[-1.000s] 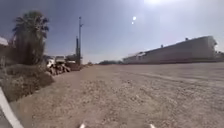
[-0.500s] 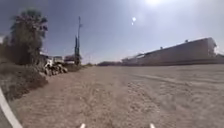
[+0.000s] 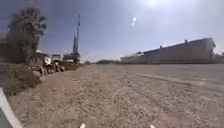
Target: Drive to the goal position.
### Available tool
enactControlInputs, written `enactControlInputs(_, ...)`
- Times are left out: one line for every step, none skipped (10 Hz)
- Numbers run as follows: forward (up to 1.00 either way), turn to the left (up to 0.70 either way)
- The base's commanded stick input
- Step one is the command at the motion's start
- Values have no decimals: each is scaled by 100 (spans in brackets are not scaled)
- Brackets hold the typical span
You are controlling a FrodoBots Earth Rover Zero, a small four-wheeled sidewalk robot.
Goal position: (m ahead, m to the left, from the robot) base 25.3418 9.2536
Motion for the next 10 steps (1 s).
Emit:
enactControlInputs(70, 0)
enactControlInputs(70, 0)
enactControlInputs(70, 0)
enactControlInputs(70, 0)
enactControlInputs(70, 0)
enactControlInputs(70, 0)
enactControlInputs(70, 0)
enactControlInputs(70, 0)
enactControlInputs(70, 0)
enactControlInputs(70, 0)
